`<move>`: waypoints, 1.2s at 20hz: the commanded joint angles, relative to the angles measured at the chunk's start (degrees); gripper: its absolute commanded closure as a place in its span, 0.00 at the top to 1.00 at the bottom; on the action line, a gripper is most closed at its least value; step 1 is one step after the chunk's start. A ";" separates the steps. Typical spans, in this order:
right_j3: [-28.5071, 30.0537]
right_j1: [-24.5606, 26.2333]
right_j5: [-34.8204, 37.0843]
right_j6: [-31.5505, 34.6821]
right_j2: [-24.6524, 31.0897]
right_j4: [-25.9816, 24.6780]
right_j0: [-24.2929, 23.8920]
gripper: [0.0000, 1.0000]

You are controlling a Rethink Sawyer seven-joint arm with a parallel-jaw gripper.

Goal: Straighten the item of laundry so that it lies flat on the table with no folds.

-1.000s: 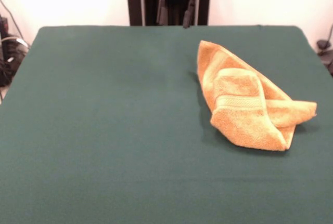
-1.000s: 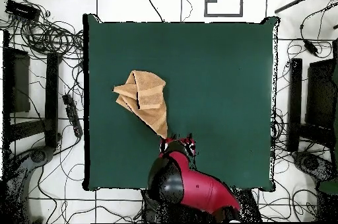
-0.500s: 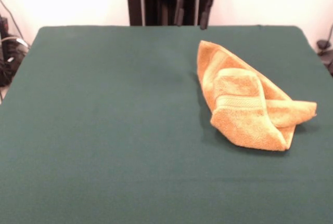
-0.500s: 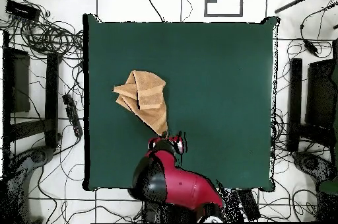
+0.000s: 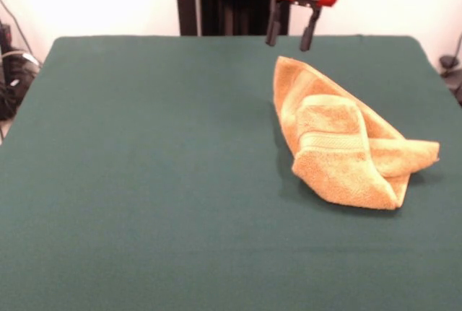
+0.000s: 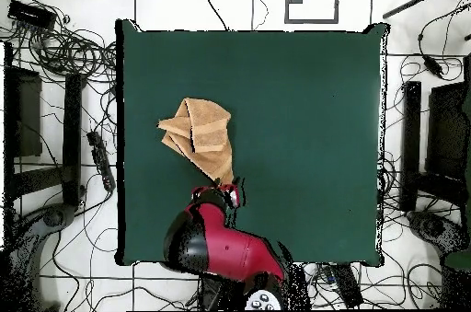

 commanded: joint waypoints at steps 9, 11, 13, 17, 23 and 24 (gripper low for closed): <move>-10.12 6.63 11.28 10.60 -5.17 7.21 7.98 1.00; -11.31 7.73 11.37 10.38 -6.74 7.26 9.27 1.00; -12.56 9.76 10.98 10.44 -8.33 7.47 10.70 1.00; -15.03 14.77 9.50 11.67 -9.87 9.26 13.04 1.00; -20.47 22.19 10.25 13.40 -11.49 14.31 17.46 1.00; -21.15 23.50 9.93 13.76 -11.25 15.26 17.81 1.00</move>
